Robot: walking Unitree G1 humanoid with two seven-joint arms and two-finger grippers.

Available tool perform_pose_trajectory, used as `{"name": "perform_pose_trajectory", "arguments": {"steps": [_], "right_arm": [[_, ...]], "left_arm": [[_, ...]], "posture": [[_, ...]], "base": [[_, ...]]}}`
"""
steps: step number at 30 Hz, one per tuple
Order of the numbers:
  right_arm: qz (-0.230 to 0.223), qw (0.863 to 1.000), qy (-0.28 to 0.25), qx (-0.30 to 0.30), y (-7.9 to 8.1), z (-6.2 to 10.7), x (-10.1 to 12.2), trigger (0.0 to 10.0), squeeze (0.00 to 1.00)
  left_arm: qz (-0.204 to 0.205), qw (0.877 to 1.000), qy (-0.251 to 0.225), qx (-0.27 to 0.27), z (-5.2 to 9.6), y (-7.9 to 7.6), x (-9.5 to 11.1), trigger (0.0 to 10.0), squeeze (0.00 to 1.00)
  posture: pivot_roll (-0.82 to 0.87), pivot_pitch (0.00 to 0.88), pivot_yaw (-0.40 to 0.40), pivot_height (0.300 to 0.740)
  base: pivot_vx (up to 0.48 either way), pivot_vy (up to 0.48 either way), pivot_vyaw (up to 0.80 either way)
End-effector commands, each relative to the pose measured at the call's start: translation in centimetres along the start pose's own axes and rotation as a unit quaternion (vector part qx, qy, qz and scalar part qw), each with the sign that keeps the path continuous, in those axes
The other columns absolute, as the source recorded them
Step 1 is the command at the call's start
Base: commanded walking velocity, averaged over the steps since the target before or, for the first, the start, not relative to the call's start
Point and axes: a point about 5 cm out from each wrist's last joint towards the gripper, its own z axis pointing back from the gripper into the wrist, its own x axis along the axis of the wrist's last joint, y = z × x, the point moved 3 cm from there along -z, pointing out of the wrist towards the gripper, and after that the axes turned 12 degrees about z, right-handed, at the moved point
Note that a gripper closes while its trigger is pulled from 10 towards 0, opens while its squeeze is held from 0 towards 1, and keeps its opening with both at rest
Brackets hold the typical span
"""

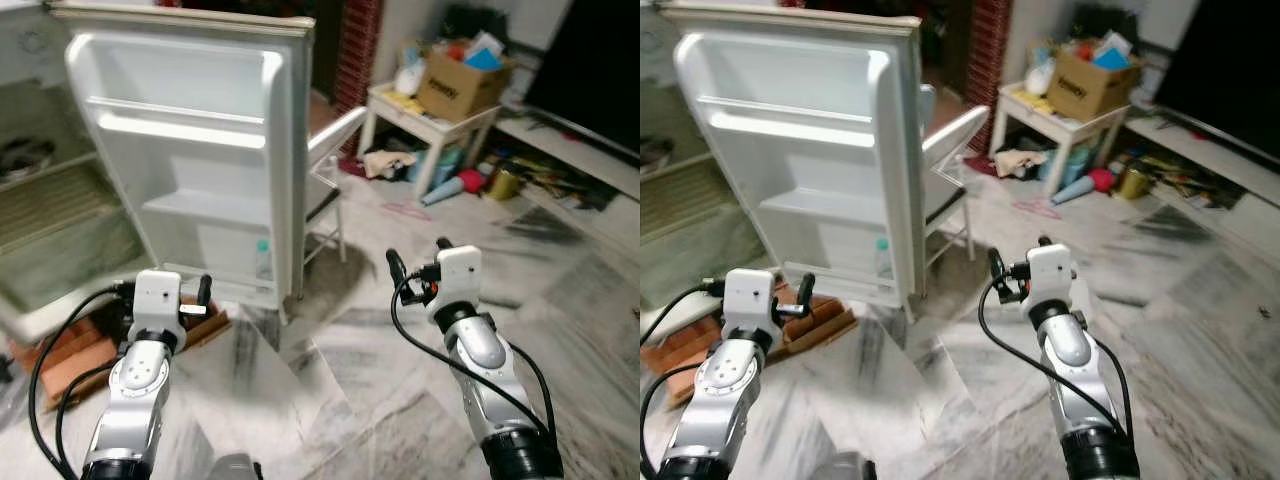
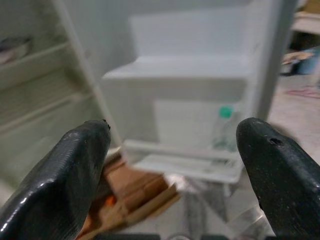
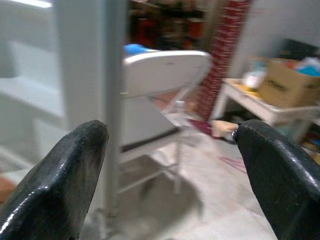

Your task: Restocking fridge

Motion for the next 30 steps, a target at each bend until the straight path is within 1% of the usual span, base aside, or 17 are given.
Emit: {"name": "perform_pose_trajectory", "arguments": {"steps": [1,4,9,14,20,24,26,27,28,30], "right_arm": [[-0.001,1.0,-0.012,0.008,0.4,-0.3,0.6,10.0,0.0],[-0.001,1.0,-0.013,0.01,0.4,-0.3,0.6,10.0,0.0],[0.015,1.0,-0.016,0.022,0.7,-0.2,0.6,10.0,0.0],[0.013,1.0,-0.013,0.025,0.7,-0.1,0.3,10.0,0.0],[0.012,0.999,-0.015,0.038,1.2,0.1,0.2,10.0,0.0],[0.011,1.0,-0.011,0.026,1.0,0.0,0.1,10.0,0.0],[0.017,1.0,-0.003,0.018,0.9,-0.1,-0.1,10.0,0.0],[-0.002,1.0,0.005,0.027,1.2,-0.1,-0.3,10.0,0.0],[-0.029,0.999,0.013,0.036,1.6,-0.1,-0.5,10.0,0.0],[-0.033,0.999,0.017,0.034,1.6,-0.1,-0.6,10.0,0.0]], "left_arm": [[0.001,1.0,0.006,0.004,-0.1,0.3,-0.2,10.0,0.0],[0.001,1.0,0.005,0.005,-0.2,0.4,-0.1,10.0,0.0],[0.008,1.0,0.007,0.0,-0.2,0.2,-0.2,10.0,0.0],[0.01,1.0,0.008,-0.002,-0.1,0.1,-0.2,10.0,0.0],[0.011,1.0,0.007,-0.001,-0.1,0.2,-0.2,10.0,0.0],[0.014,1.0,0.004,-0.004,0.0,0.1,-0.1,10.0,0.0],[0.016,1.0,-0.001,-0.004,0.0,0.1,0.0,10.0,0.0],[0.031,0.999,-0.005,0.005,0.0,0.1,0.1,10.0,0.0],[0.044,0.999,0.0,0.001,0.0,0.0,0.0,10.0,0.0],[0.043,0.999,0.001,-0.002,0.0,0.0,0.0,10.0,0.0]], "posture": [[0.06,0.0,-0.056,0.74],[0.06,0.0,-0.056,0.74],[0.06,0.0,-0.054,0.74],[0.06,0.0,-0.055,0.74],[0.06,0.0,-0.055,0.74],[0.06,0.0,-0.053,0.74],[0.07,0.0,-0.052,0.74],[0.07,0.0,-0.052,0.74],[0.07,0.0,-0.051,0.74],[0.07,0.0,-0.052,0.74]], "base": [[0.281,-0.36,0.76],[0.294,-0.355,0.76],[0.326,-0.338,0.76],[0.461,0.0,0.76],[0.48,0.0,0.72],[0.474,0.0,0.0],[0.0,0.0,0.0],[0.0,0.0,0.0],[0.0,0.0,0.0],[0.0,0.0,0.0]]}}
